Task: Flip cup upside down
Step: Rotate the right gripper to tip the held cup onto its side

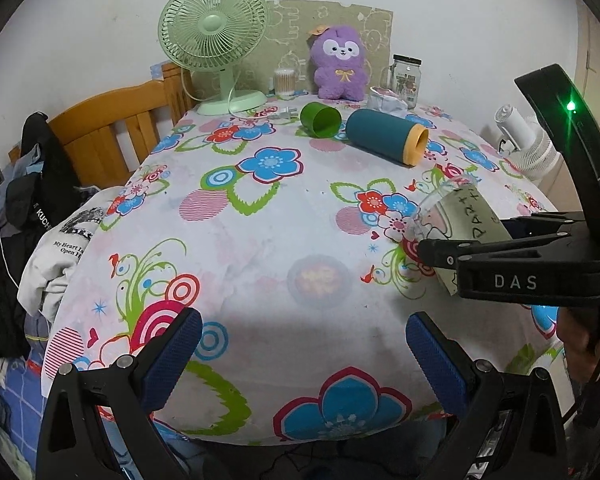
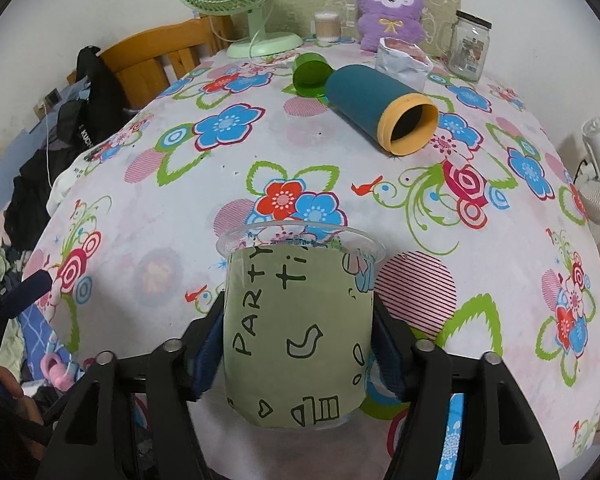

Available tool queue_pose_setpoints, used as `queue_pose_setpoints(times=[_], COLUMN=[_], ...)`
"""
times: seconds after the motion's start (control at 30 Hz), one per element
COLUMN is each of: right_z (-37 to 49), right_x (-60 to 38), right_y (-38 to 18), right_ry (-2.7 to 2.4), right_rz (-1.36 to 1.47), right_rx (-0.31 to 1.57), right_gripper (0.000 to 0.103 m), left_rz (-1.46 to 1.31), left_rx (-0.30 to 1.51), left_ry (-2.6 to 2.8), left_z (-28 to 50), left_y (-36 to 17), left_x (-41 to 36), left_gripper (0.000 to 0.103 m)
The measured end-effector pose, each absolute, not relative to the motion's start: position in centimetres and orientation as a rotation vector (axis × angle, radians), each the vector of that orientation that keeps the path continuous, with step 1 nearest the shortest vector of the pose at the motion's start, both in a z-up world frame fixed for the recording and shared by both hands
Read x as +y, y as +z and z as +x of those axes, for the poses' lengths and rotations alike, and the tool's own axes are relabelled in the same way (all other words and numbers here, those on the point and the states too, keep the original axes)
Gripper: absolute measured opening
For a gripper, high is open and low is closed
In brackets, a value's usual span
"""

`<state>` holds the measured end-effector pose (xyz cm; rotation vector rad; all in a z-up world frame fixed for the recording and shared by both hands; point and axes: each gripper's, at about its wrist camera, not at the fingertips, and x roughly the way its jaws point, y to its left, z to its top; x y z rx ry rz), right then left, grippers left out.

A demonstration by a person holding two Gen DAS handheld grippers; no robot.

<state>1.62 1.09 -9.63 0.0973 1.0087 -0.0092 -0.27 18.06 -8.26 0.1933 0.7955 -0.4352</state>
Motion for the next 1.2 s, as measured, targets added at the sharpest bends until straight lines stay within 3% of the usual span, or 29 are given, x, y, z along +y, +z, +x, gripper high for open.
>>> queue_pose_setpoints(times=[0.07,0.2,0.6,0.87,1.2], right_z=[1.4,0.7,-7.4,-12.2,-12.8], right_x=[0.9,-0.2,-11.1,-17.0,-18.3], right_y=[-9.4,-8.3,-3.0,-4.4,-6.8], right_ry=[-0.013,-0.015,-0.173,-0.258,-0.233], right_rz=[0.100,0.144,0.357,0.494,0.533], right_rx=[1.003,0.977,0.767,0.722,0.739], right_gripper=[0.087,0.093,0.098,0.098,0.098], left_rz=[0.192,0.180,0.204,0.228,0.181], left_rx=[0.790,0.774,0.711,0.692,0.713], left_ry=[-0.430,-0.433,-0.538,-0.565,-0.468], left_z=[-0.3,-0.3,-1.4,-2.2,-1.6], left_y=[-8.2,-7.9,-6.6,-7.2,-9.4], left_x=[18.0,17.8,12.6,6.9,5.6], left_gripper=[0.103,0.103,0.103,0.103,0.103])
